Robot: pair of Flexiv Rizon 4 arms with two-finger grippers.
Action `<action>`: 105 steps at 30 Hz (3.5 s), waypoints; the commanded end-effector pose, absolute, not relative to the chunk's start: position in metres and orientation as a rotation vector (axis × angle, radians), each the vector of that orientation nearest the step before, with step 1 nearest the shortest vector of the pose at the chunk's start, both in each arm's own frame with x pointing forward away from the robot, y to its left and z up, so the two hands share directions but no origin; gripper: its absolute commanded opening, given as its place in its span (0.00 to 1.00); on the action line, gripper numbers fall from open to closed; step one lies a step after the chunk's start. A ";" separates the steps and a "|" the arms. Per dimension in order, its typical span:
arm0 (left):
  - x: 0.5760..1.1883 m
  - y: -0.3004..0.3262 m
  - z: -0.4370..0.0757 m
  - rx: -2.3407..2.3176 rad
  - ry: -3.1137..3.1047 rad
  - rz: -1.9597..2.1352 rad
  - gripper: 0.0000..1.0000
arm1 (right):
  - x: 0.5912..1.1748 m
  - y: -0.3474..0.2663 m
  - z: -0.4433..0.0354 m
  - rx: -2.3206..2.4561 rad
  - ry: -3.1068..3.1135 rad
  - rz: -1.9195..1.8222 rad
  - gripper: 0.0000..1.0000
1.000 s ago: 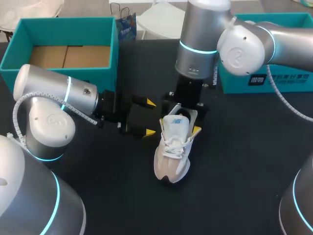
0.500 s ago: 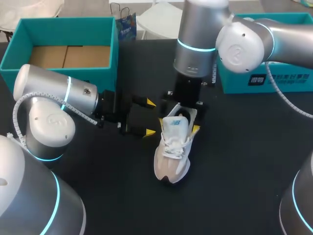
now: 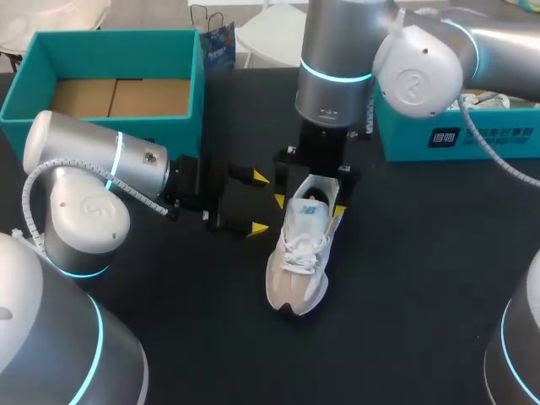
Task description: Take the shoe out of the shoebox, open the shoe tongue, remove and reinsert the insole, then place the shoe into the shoebox
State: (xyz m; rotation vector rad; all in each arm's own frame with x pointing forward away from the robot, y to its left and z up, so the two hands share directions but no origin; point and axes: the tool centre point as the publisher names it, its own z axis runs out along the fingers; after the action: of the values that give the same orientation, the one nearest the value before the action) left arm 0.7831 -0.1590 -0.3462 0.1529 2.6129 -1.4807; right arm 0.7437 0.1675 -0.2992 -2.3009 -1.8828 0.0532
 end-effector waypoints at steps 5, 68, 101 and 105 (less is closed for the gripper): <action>0.783 -0.160 -0.346 0.154 2.616 -1.476 1.00 | 0.728 0.169 -0.277 -2.312 -1.907 0.061 1.00; 0.783 -0.160 -0.346 0.154 2.616 -1.476 1.00 | 0.757 0.155 -0.312 -2.220 -2.044 0.093 0.56; 0.783 -0.160 -0.346 0.154 2.616 -1.476 1.00 | 0.794 0.132 -0.270 -1.281 -2.967 -0.014 1.00; 0.783 -0.160 -0.346 0.154 2.616 -1.476 1.00 | 0.805 0.131 -0.269 -0.985 -3.104 0.108 1.00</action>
State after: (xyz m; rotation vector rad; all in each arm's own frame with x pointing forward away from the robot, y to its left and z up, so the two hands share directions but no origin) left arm 0.7831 -0.1589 -0.3462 0.1525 2.6129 -1.4806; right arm 0.7967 0.1254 -0.2706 -1.4045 -2.9068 -0.0755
